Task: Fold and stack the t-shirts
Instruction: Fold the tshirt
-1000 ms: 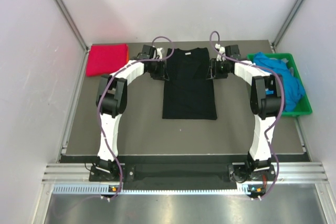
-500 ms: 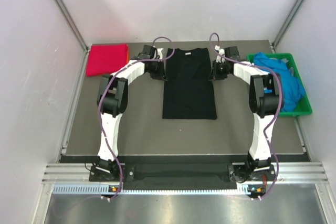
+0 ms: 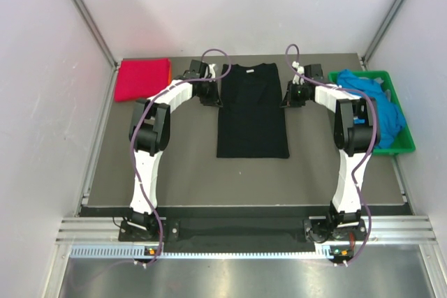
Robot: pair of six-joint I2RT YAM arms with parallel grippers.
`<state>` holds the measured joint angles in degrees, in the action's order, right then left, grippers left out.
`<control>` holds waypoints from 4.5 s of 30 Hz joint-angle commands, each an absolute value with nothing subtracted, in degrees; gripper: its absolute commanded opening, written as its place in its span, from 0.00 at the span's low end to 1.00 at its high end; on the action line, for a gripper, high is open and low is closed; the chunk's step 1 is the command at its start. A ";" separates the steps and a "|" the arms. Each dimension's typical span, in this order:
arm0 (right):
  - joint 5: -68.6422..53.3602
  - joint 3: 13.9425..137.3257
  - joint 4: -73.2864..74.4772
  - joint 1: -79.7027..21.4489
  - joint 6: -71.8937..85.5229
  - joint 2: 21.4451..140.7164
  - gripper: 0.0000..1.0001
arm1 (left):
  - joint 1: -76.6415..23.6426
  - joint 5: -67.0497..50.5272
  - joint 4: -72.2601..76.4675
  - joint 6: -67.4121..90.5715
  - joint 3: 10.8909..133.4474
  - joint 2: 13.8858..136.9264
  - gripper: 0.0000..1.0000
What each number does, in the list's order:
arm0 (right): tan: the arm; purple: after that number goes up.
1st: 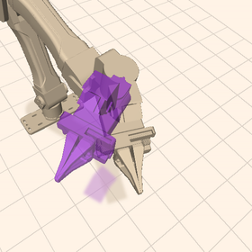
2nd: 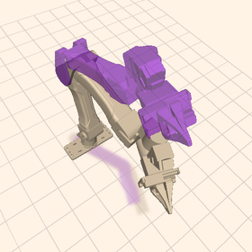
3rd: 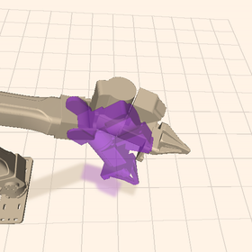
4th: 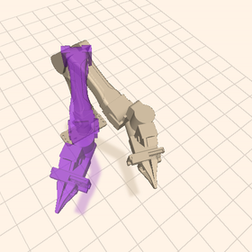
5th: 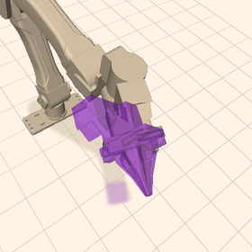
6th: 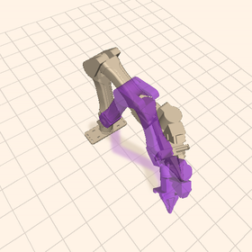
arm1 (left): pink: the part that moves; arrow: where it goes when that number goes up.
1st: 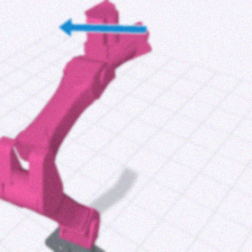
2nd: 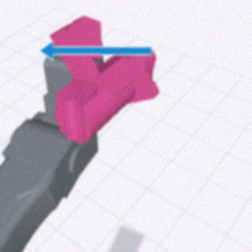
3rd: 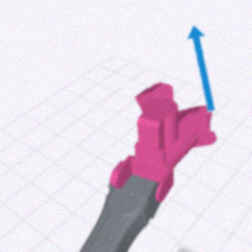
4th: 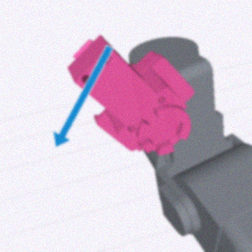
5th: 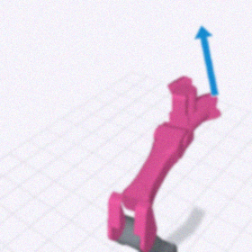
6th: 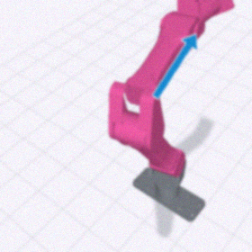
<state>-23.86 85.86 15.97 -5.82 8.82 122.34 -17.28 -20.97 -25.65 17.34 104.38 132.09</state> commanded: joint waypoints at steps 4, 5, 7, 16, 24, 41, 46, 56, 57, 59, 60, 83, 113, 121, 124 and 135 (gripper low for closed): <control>-22.15 86.66 13.62 -4.13 9.05 121.90 0.00 | -16.44 -17.58 -23.03 21.35 104.94 131.92 0.00; -21.97 86.66 13.62 -4.13 9.14 121.90 0.00 | -16.35 -17.49 -23.03 21.71 104.94 131.84 0.00; -21.19 86.57 13.54 -4.22 9.49 121.73 0.00 | -16.26 -17.23 -22.06 22.67 104.15 131.31 0.00; -19.60 86.13 13.36 -4.13 10.28 121.03 0.01 | -16.17 -17.23 -23.20 22.15 104.06 131.49 0.00; -20.04 88.24 16.07 -4.22 12.74 117.17 0.32 | -16.17 -14.25 -25.83 21.71 105.21 128.15 0.31; -16.09 52.84 27.52 -4.39 38.48 84.41 0.57 | -16.35 -30.93 -18.04 25.04 67.26 99.33 0.39; -17.57 40.71 20.42 -5.01 47.71 77.26 0.59 | -18.63 -33.05 -10.73 30.84 55.57 94.84 0.41; -16.96 30.42 7.76 -7.91 55.01 75.24 0.59 | -20.92 -29.00 -6.24 33.49 48.78 95.89 0.43; -16.96 29.19 6.86 -8.08 55.45 75.15 0.59 | -21.27 -28.92 -6.15 33.49 48.69 96.15 0.43; -17.05 28.22 5.37 -8.44 56.07 75.50 0.59 | -21.62 -27.95 -6.41 33.40 48.69 96.33 0.42; -16.96 27.78 4.40 -8.70 56.16 75.59 0.58 | -21.80 -27.78 -6.50 33.40 48.60 96.33 0.42; -12.75 25.40 5.42 -10.55 50.55 73.23 0.00 | -27.50 -24.70 -10.98 31.20 50.27 95.90 0.00; -5.72 36.91 44.47 -10.63 38.59 34.19 0.00 | -49.13 -4.12 -29.19 42.18 51.77 63.72 0.00; -4.31 46.82 38.15 -10.72 34.28 43.12 0.00 | -46.16 -0.61 -30.76 38.33 62.48 72.14 0.00; -3.69 52.01 35.08 -10.46 32.09 50.41 0.00 | -41.77 -2.89 -30.76 35.43 67.75 77.05 0.00; -11.07 69.95 21.81 -9.67 27.43 78.98 0.00 | -26.55 -12.47 -29.71 30.76 87.35 94.47 0.00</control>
<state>-9.04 64.07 28.69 -9.96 29.69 73.82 -28.97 -9.34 -31.29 33.08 81.95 92.01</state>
